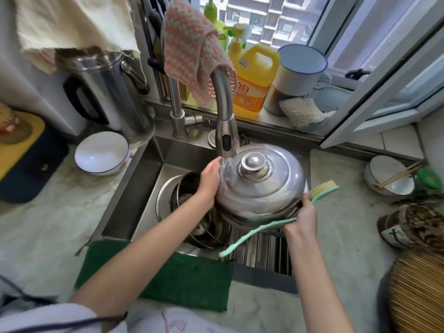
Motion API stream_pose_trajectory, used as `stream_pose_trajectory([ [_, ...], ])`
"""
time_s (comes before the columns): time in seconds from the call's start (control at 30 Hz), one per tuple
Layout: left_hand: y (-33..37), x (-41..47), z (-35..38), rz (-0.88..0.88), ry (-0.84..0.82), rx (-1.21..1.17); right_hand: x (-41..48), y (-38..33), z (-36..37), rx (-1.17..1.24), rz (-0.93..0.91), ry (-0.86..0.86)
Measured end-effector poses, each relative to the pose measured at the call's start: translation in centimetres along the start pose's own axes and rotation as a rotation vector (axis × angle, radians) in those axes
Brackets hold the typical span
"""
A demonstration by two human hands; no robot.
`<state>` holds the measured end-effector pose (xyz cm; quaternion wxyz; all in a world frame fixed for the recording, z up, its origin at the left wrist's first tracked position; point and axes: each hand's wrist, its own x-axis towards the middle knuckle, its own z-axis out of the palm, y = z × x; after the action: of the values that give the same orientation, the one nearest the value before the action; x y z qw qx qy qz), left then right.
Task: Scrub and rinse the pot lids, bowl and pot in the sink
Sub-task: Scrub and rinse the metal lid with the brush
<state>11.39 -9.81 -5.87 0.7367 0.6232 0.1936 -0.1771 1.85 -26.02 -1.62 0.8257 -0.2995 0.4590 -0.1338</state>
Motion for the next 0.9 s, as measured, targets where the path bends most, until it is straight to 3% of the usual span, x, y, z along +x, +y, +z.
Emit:
stream_pose_trajectory([
  [0.17,-2.6,-5.4,1.3,0.257,0.124,0.168,0.7,1.7,2.0,-0.01,0.007,0.033],
  [0.37,-0.1,-2.6,0.0,0.334,0.119,0.241,-0.8,2.8,1.5,0.067,0.031,-0.063],
  [0.5,3.2,-0.3,0.0,0.092,0.02,0.041,-0.5,1.6,-0.4,0.091,0.002,-0.074],
  [0.57,3.4,0.1,0.4,0.025,-0.022,0.094,-0.3,1.2,-0.7,0.114,-0.015,-0.073],
  [0.73,-1.0,-3.5,1.8,0.295,0.015,0.509,-0.2,0.8,0.1,0.093,-0.039,-0.028],
  [0.9,-5.2,-7.2,0.6,0.715,-0.208,0.821,-0.2,-0.2,0.7,-0.065,-0.086,-0.069],
])
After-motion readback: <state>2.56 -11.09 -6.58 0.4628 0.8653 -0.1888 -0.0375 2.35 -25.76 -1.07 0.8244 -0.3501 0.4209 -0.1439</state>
